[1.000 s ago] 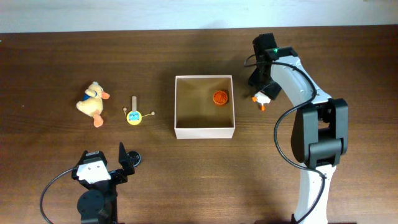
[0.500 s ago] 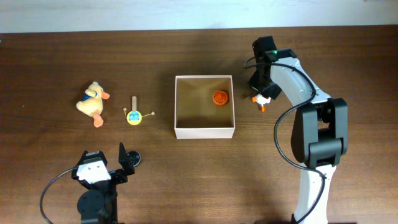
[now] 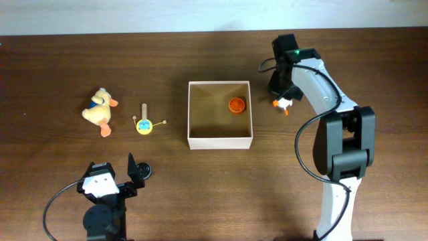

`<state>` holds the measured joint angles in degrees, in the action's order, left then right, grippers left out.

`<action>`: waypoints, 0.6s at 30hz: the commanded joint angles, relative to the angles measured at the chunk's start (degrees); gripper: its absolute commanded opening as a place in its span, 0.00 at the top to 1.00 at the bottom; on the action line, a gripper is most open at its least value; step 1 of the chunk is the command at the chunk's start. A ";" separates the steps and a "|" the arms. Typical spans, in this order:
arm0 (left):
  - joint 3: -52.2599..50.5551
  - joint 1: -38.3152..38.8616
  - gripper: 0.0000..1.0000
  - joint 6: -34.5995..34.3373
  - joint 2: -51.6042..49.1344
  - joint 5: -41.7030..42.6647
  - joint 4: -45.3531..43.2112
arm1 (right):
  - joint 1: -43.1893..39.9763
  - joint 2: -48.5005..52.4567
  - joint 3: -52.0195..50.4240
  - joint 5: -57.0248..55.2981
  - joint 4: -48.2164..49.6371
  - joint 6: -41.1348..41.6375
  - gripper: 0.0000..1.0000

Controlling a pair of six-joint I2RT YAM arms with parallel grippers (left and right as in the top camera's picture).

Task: Pack container
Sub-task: 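Lift the white duck and carry it over the pink box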

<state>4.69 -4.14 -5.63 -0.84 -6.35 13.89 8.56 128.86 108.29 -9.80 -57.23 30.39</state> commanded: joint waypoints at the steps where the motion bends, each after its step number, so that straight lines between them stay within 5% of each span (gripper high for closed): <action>1: -0.37 0.24 0.01 0.52 0.55 0.59 -0.15 | 0.04 -3.80 6.34 -2.86 -0.39 -9.44 0.96; 10: -0.37 0.24 0.01 0.52 0.55 0.59 -0.15 | 0.13 -5.11 21.40 -1.49 -4.26 -24.90 0.96; 18: -0.37 0.24 0.01 0.52 0.55 0.59 -0.15 | 2.23 -5.14 31.21 18.34 -8.90 -44.81 0.96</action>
<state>4.69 -4.14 -5.63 -0.84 -6.35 13.89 9.10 126.26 136.44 -1.63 -65.36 -3.77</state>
